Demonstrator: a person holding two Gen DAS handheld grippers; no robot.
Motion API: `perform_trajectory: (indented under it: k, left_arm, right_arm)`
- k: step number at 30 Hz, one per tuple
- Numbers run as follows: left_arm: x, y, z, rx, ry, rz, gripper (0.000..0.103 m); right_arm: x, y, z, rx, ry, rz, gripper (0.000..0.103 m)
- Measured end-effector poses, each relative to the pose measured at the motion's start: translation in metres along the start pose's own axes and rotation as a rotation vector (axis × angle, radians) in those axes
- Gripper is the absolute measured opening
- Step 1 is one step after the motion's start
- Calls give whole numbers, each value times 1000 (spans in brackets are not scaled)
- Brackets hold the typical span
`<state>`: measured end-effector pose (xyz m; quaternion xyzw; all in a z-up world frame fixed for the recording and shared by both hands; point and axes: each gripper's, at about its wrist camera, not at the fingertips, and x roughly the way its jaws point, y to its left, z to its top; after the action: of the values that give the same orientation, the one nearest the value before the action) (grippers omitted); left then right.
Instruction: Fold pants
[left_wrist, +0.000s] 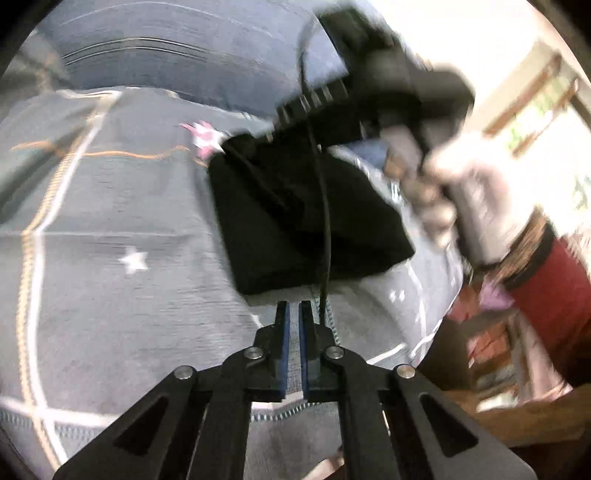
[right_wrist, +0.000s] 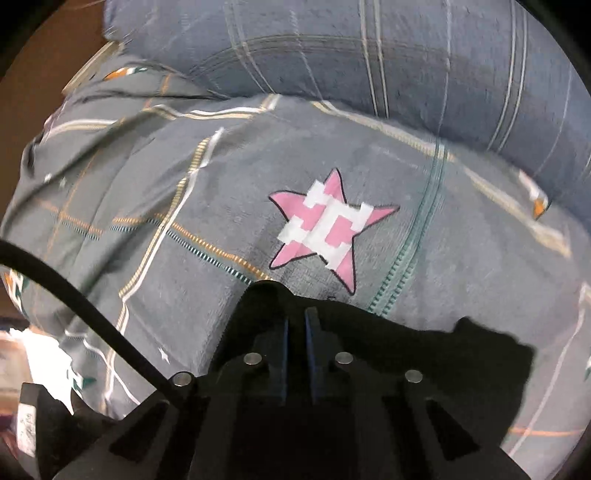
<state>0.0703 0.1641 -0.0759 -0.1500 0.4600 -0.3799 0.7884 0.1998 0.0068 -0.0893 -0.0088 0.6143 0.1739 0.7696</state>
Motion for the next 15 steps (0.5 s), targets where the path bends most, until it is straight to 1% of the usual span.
perform_trajectory:
  k: [1,2,3,4,5,6,8,10,12,14,15]
  left_arm:
    - [-9,3,2,-26,-31,-15,4]
    - [-20,6,4,-54,-65,-36,4]
    - [-28,7,7,-72,-92,-47,4]
    - [-38,5,11,-89,-126,-58,4]
    - [-43,3,14,-94,-144,-65,5]
    - [-48,-2,20,-97,-166,-78,8]
    - [-52,-12,33,-101,-198,-96,19]
    - [-53,-19,48,-112,-244,-112,37]
    - [-51,-24,68,-139,-282,-125,42]
    - [-41,-32,89,-150,-278,-128,42]
    - [-35,-39,97,-142,-269,-126,42]
  right_arm:
    - [0,-1,0,9,-14,41,24]
    - [-2,-2,0,19,-23,88,44]
    - [-6,-4,-1,37,-32,167,59]
    - [-14,-7,-2,67,-57,255,59]
    - [-24,-11,-4,91,-88,309,59]
    - [-41,-18,-8,112,-140,365,59]
    - [-68,-31,-20,133,-229,396,59]
    - [-99,-54,-43,166,-331,398,59]
    - [-120,-77,-68,205,-404,406,59]
    - [-139,-103,-101,254,-465,419,59]
    - [-147,-114,-116,271,-491,412,60]
